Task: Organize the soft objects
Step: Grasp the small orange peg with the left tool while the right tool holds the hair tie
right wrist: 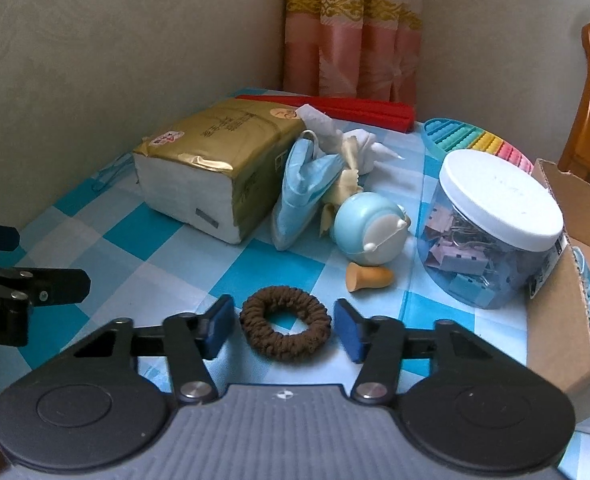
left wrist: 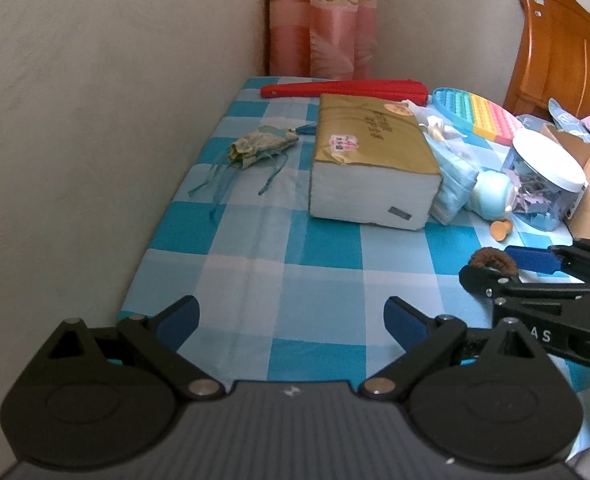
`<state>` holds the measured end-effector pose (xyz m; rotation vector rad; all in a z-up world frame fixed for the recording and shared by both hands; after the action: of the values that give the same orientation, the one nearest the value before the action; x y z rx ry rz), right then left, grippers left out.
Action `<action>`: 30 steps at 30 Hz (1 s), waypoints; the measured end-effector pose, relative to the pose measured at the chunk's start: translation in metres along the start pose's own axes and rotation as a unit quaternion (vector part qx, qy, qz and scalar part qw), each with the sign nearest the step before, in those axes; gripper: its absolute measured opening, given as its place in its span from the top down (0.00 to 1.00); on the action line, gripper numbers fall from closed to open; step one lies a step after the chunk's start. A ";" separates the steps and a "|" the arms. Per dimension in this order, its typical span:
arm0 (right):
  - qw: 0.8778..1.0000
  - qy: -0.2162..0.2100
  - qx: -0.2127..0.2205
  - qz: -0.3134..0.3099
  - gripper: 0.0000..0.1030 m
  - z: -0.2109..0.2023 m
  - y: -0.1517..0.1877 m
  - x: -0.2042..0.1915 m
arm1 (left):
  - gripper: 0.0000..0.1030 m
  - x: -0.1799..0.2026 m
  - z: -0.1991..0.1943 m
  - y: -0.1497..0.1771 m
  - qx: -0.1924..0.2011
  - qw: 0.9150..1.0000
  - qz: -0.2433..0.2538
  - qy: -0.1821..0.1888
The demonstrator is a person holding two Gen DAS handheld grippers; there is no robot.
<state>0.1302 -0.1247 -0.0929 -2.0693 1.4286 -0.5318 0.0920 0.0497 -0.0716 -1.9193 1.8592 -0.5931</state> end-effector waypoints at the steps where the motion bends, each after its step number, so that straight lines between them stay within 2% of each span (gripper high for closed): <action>1: 1.000 0.001 0.002 0.000 0.49 0.000 0.001 0.001 | 0.04 0.002 0.000 0.000 0.001 1.000 0.004 0.000; 3: 1.000 0.001 0.004 -0.001 0.53 -0.002 0.003 0.002 | 0.04 0.005 -0.002 0.000 0.005 1.000 0.012 0.000; 13: 1.000 0.025 -0.015 -0.008 0.53 -0.026 0.028 0.020 | 0.05 0.037 -0.009 -0.005 0.021 0.998 0.058 0.027; 22: 1.000 0.022 -0.020 0.000 0.53 -0.050 0.058 0.044 | 0.07 0.087 -0.010 -0.012 0.043 0.991 0.114 0.061; 26: 1.000 0.017 -0.016 -0.004 0.53 -0.056 0.066 0.050 | 0.15 0.113 -0.007 -0.015 0.050 0.987 0.138 0.072; 28: 1.000 0.012 -0.014 -0.005 0.53 -0.057 0.069 0.053 | 0.15 0.123 -0.005 -0.017 0.050 0.985 0.144 0.076; 30: 1.000 0.006 -0.011 -0.001 0.53 -0.057 0.069 0.056 | 0.24 0.134 -0.001 -0.020 0.049 0.984 0.151 0.076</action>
<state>0.0663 -0.2084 -0.0942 -2.0885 1.4461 -0.5319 0.1118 -0.0838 -0.0565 -1.5266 2.1201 -0.7327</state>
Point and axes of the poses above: each gripper's, at about its wrist camera, not at the fingertips, and z roughly the way its jaws point, x to its right, y to its underside, the point moved 3 cm from there along z, roughly the way its jaws point, and after that the axes turned 9 degrees about -x, right-handed, at the moved point
